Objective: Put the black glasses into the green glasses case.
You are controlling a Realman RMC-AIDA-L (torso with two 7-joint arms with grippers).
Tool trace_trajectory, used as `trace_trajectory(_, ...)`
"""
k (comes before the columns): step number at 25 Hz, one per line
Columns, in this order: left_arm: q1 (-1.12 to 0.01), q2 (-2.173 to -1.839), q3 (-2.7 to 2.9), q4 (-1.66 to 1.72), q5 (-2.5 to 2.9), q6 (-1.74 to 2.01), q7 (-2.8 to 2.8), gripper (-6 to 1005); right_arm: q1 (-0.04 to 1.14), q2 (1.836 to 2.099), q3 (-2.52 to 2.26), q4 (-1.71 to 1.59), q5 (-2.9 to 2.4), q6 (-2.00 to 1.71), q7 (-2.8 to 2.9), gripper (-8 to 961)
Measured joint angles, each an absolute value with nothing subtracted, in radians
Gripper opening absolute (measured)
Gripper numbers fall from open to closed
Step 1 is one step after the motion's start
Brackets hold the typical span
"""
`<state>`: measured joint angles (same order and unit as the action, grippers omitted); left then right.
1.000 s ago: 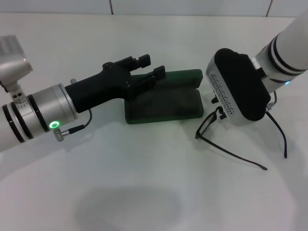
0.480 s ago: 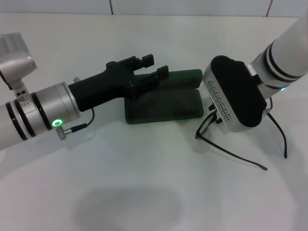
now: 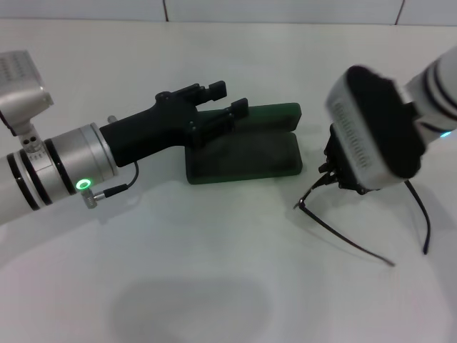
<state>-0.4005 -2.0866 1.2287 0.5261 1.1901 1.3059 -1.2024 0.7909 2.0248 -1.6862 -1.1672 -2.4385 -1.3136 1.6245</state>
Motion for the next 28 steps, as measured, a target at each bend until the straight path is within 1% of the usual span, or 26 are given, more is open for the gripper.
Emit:
trace_trajectory(2, -0.401, -2.086, 1.229, 0.527, 1.191, 1.315, -1.201, 596, 0.747, 2.024, -1.626, -1.216, -2.418, -1.335, 1.595, 120)
trace_trajectory(3, -0.401, -2.086, 1.229, 0.53, 1.192, 1.328, -1.201, 593, 0.694, 2.024, -1.566, -1.269, -2.405, -1.34, 1.589, 119)
trace_trajectory(4, -0.399, -2.085, 1.229, 0.532, 1.194, 1.341, -1.201, 590, 0.694, 2.024, -1.566, -1.269, -2.405, -1.34, 1.589, 117)
trace_trajectory(5, -0.398, -2.083, 1.229, 0.534, 1.196, 1.362, -1.201, 590, 0.658, 2.024, -1.536, -1.297, -2.387, -1.337, 1.584, 116)
trace_trajectory(9, -0.393, -2.062, 1.229, 0.536, 1.199, 1.478, -1.198, 590, 0.504, 2.023, -1.415, -1.362, -2.223, -1.297, 1.502, 112)
trace_trajectory(12, -0.394, -2.048, 1.229, 0.536, 1.198, 1.566, -1.197, 590, 0.408, 2.023, -1.342, -1.337, -1.996, -1.225, 1.417, 108)
trace_trajectory(15, -0.408, -2.043, 1.23, 0.538, 1.198, 1.656, -1.194, 589, 0.37, 2.023, -1.31, -1.211, -1.736, -1.157, 1.32, 108)
trace_trajectory(17, -0.424, -2.042, 1.234, 0.538, 1.2, 1.688, -1.195, 589, 0.382, 2.021, -1.289, -1.081, -1.574, -1.143, 1.252, 108)
trace_trajectory(20, -0.461, -2.046, 1.238, 0.532, 1.215, 1.706, -1.207, 589, 0.446, 2.016, -1.236, -0.853, -1.416, -1.167, 1.203, 108)
trace_trajectory(24, -0.518, -2.059, 1.239, 0.529, 1.27, 1.706, -1.242, 589, 0.584, 2.004, -1.153, -0.555, -1.382, -1.264, 1.207, 107)
trace_trajectory(28, -0.56, -2.068, 1.239, 0.528, 1.303, 1.697, -1.274, 589, 0.657, 1.993, -1.157, -0.423, -1.394, -1.319, 1.232, 107)
